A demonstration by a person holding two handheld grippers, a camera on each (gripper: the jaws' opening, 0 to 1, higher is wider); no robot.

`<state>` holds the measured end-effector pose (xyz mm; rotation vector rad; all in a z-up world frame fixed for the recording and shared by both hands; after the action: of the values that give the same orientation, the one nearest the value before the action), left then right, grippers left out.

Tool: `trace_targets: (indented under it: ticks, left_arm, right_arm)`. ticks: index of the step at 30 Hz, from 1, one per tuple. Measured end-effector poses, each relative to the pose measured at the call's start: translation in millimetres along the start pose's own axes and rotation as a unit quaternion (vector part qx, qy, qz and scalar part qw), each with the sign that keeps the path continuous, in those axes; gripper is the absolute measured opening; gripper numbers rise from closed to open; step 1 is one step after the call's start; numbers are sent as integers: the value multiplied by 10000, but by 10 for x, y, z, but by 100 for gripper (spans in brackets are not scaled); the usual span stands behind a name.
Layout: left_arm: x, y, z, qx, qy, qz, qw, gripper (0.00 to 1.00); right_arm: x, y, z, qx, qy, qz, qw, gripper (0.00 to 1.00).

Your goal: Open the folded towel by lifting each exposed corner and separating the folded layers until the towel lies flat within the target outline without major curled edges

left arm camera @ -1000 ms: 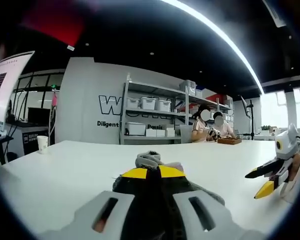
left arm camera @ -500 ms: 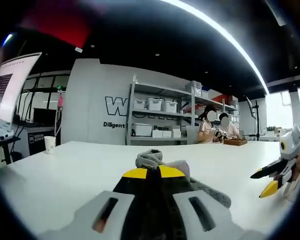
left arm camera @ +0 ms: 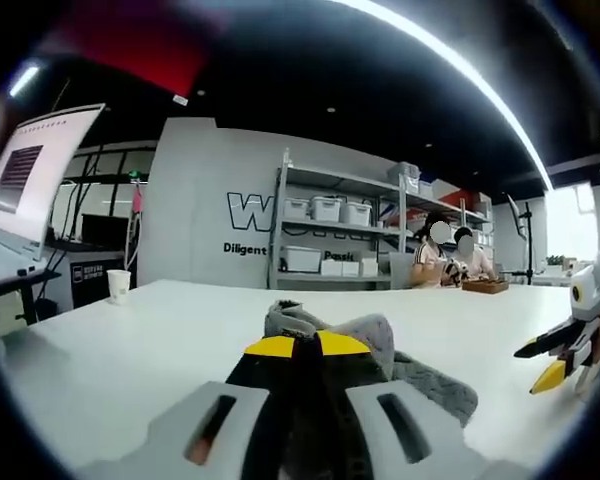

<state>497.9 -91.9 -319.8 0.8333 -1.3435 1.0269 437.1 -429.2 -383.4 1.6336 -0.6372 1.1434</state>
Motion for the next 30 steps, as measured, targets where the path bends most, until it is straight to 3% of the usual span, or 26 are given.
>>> trace_targets:
  ticks: [30]
  left_arm:
    - [-112,141,-300,608,184,-199,9978,5]
  right_arm:
    - [-9,-16,-14,63,24,-46,10000,91]
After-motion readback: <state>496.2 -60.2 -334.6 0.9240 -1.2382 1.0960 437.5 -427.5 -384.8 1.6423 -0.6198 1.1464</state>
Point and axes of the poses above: the point that each gripper's makers call its tool centre point, and the gripper's own axes: y roughly backward along the fingers, z roughly to its right, x roughly out of its top, the point moved 7 cm from there along y, roughly backward along the fingers, and after that the axes turned 7 degrees about -x, right-handed, at the moved point
